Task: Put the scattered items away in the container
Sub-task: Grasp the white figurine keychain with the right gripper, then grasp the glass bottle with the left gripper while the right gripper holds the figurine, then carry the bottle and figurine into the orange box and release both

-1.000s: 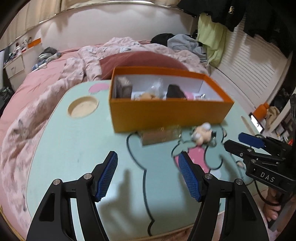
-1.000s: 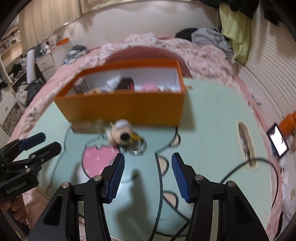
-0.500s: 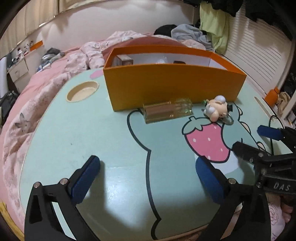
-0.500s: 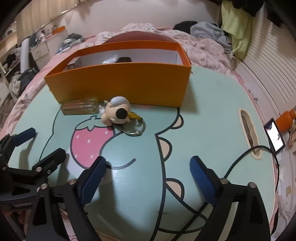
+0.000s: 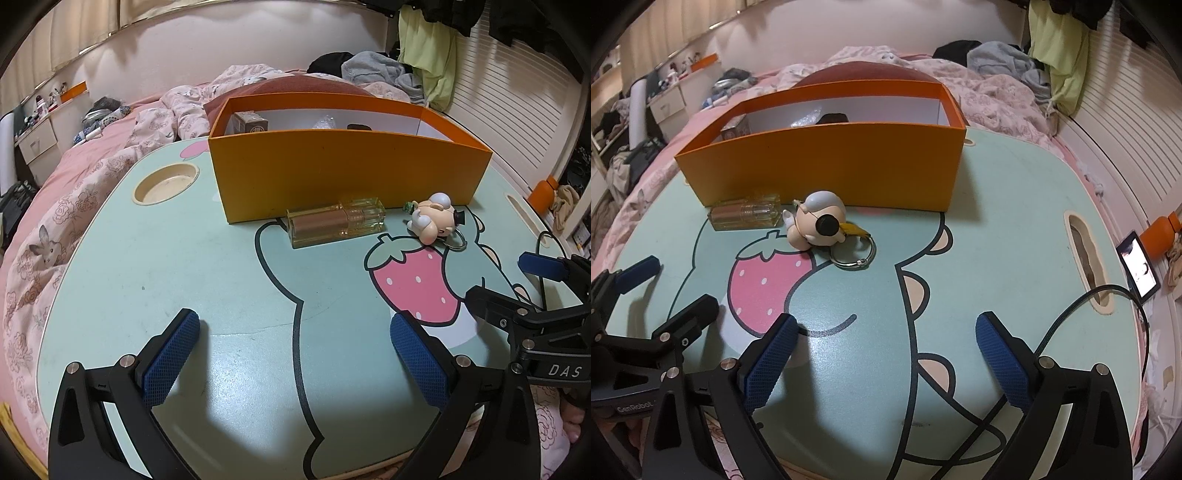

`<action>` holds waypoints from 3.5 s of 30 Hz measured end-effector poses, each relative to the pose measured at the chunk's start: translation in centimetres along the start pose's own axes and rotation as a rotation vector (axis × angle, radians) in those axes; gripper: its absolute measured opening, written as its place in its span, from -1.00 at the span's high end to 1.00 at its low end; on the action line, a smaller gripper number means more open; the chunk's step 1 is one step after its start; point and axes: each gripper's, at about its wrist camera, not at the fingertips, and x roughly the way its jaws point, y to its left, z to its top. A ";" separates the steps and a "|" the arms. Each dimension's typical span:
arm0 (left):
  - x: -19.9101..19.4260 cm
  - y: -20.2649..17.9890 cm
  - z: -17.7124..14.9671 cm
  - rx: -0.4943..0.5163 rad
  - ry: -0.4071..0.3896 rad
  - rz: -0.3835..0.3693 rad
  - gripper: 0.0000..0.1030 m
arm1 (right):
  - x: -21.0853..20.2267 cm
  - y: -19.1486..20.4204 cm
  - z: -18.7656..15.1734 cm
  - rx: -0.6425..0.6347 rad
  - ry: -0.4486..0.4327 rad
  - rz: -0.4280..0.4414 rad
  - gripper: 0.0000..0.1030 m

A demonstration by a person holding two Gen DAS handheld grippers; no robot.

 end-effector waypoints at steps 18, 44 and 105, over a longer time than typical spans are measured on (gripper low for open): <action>0.0 0.0 -0.1 -0.001 -0.002 -0.005 -0.99 | 2.8 3.4 5.9 -0.130 0.035 0.100 0.09; 0.9 -0.7 5.2 -0.049 0.012 0.022 -0.99 | -3.5 -2.5 0.8 0.134 -0.172 0.154 0.27; -0.6 -0.2 18.4 0.047 -0.131 -0.092 0.63 | -3.2 -0.5 16.1 0.007 -0.283 0.085 0.27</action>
